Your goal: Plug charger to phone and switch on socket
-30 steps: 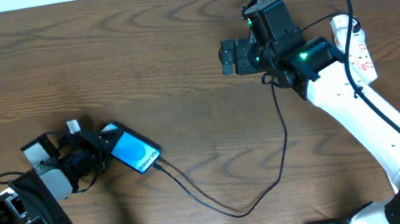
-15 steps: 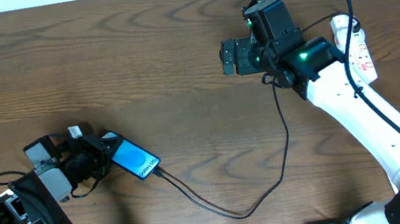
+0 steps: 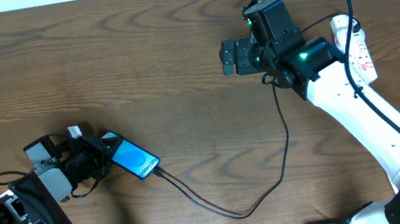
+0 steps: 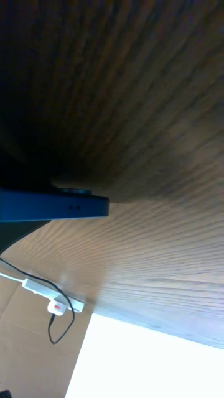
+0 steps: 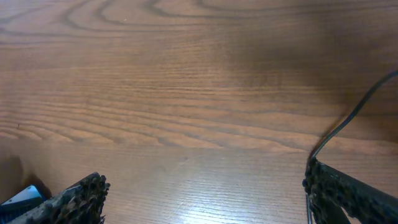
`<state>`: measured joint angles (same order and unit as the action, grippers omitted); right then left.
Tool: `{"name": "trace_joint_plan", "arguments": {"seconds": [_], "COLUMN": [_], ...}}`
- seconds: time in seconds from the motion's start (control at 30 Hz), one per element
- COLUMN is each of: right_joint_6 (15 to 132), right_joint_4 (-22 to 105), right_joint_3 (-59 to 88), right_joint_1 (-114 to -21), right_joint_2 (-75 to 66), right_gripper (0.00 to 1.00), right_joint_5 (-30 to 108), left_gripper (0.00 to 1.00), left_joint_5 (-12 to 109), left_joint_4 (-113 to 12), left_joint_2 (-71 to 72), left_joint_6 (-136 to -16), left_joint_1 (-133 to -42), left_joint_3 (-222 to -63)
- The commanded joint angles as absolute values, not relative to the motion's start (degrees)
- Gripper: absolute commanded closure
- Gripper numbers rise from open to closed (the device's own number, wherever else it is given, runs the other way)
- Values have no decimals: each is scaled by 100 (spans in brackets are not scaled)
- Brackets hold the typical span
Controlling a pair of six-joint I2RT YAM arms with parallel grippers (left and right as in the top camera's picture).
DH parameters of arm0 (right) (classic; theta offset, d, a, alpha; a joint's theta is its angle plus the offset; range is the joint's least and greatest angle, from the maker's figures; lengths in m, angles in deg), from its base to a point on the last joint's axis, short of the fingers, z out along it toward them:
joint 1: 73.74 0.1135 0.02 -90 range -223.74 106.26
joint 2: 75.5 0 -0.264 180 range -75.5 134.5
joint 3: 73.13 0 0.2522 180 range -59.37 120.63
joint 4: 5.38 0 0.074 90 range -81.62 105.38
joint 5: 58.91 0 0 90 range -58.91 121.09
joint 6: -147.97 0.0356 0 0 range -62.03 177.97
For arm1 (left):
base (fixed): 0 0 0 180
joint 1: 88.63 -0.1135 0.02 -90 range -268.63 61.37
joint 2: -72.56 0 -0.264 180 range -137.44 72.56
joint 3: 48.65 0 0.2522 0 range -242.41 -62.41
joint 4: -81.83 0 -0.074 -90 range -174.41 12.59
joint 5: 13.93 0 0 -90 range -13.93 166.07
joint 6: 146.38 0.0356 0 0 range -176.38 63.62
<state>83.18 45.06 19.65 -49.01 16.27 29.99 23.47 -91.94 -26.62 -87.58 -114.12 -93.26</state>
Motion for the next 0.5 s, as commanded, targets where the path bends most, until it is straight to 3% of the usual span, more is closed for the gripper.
{"name": "trace_joint_plan", "arguments": {"seconds": [0.0,0.47], "right_joint_6": [8364,8364], "right_joint_4": [4524,4526], "right_joint_3": [2011,2011], "right_joint_1": [-4851,-4851], "right_joint_2": [1594,1594], "right_gripper": [1,1], "right_joint_5": [2929,2929], "left_gripper": [93,92], "left_joint_5": [3340,3569], "left_joint_4": [-9089,-9087], "left_joint_2": [-2754,-2754], "left_joint_6": [-8677,-8681], "left_joint_1": [-11417,-11417], "left_joint_3": [-9295,-9295]}}
